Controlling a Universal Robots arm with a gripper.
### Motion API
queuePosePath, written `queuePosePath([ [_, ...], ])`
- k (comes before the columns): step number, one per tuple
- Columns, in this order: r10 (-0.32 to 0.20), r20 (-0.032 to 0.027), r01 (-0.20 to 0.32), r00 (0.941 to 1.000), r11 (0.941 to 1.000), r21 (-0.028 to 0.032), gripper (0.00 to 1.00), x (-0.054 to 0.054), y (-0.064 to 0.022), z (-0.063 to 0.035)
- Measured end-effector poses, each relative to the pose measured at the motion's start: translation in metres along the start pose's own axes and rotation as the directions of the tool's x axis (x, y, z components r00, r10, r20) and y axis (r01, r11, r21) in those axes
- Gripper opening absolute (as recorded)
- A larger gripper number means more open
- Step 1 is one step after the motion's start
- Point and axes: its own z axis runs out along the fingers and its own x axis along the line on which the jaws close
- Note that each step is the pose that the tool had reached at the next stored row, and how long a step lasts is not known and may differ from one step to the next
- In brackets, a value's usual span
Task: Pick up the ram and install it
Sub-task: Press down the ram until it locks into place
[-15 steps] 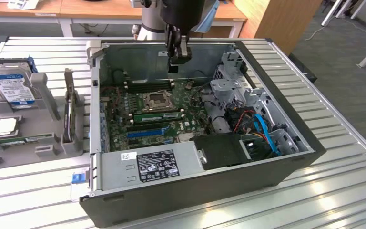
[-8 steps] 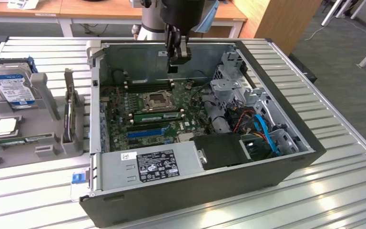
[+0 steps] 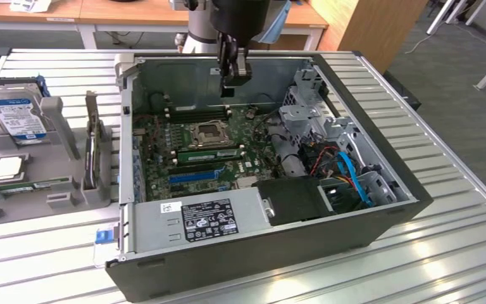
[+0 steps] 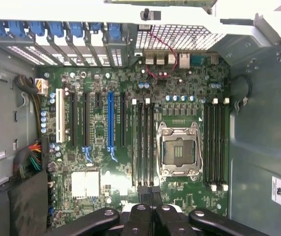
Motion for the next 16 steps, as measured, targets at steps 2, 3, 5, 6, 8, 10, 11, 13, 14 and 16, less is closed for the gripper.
queuePosePath([
  [2, 0.0, 0.0, 0.0, 1.0, 1.0, 0.0001, 0.1, 0.0, 0.0042, 0.0],
  [3, 0.0, 0.0, 0.0, 1.0, 1.0, 0.0, 0.1, 0.0, 0.0062, -0.0001],
  [5, 0.0, -0.0001, 0.0, 1.0, 1.0, 0.0, 0.1, 0.0, 0.0116, -0.0002],
  [6, 0.0, -0.0002, 0.0, 1.0, 1.0, -0.0001, 0.1, 0.0, 0.0145, -0.0002],
  [8, 0.0, -0.0002, 0.0, 1.0, 1.0, -0.0001, 0.1, 0.0, 0.0207, -0.0002],
  [10, 0.0, -0.0001, 0.0, 1.0, 1.0, 0.0, 0.1, 0.001, 0.026, -0.0003],
  [11, 0.0, 0.0, 0.0, 1.0, 1.0, 0.0, 0.1, 0.001, 0.0283, -0.0002],
  [13, 0.0, -0.0001, 0.0, 1.0, 1.0, -0.0001, 0.1, 0.001, 0.0323, -0.0003],
  [14, 0.0, 0.0, 0.0, 1.0, 1.0, 0.0, 0.1, 0.001, 0.034, -0.0002],
  [16, 0.0, -0.0001, 0.0, 1.0, 1.0, -0.0003, 0.1, 0.001, 0.0352, -0.0002],
])
